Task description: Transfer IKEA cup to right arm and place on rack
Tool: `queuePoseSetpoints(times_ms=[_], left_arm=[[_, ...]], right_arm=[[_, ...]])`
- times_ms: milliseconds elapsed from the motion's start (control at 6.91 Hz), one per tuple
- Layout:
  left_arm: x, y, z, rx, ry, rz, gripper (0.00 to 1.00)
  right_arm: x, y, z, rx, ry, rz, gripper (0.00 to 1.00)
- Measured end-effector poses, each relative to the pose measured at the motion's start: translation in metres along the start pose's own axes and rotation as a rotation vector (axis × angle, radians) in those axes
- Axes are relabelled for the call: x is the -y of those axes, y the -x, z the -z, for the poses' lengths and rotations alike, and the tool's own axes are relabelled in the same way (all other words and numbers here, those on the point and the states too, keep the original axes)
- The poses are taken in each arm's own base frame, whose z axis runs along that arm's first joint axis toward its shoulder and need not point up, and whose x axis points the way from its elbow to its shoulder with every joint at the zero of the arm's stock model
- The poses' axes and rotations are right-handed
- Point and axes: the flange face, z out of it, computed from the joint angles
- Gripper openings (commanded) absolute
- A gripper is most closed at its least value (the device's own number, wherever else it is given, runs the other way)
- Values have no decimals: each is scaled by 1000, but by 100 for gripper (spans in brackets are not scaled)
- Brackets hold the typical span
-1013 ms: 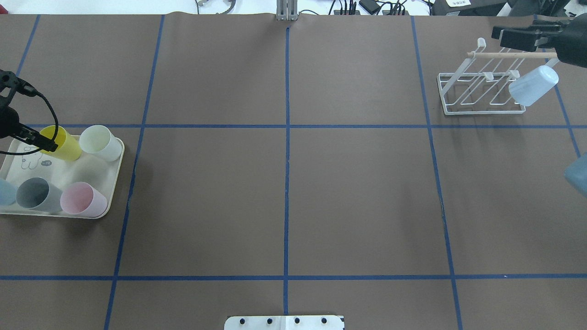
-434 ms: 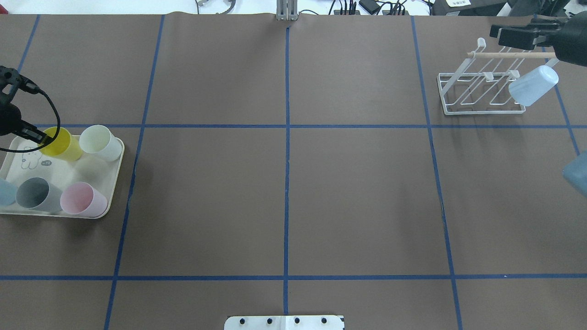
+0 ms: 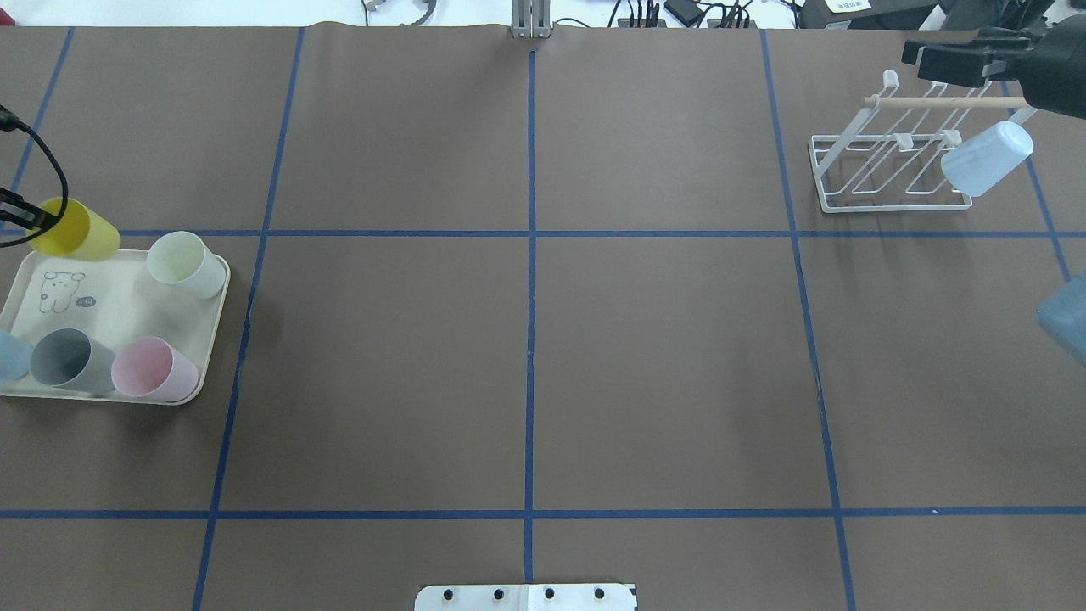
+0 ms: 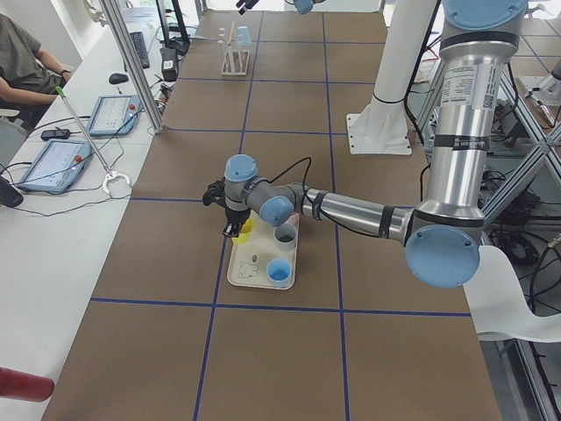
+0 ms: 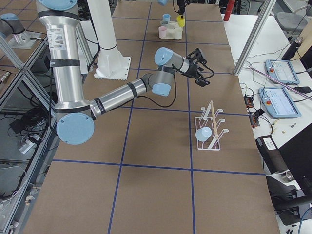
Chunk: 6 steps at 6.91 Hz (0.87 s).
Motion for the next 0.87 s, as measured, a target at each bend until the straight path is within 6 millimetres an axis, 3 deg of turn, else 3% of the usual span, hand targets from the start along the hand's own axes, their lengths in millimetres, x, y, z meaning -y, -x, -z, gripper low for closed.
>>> queuePoseSetpoints(times_ms=[145,290,434,579,869], left_arm=[[6,26,19,62,-46,47,0],[16,39,31,131,-91,104,0],[32,37,40,178,-143,191,0],[48,24,45,191,-194,287,0],[70,-26,60,125,-320,489,0]], right_arm=[[0,2,-1,2,1,0,100],[-1,4,-3,6,5,0,100],[-3,10,-7,16,11,-9,100],[-5,17,-11,28,16,-23,100],[-5,29,-19,46,19,-52,100]])
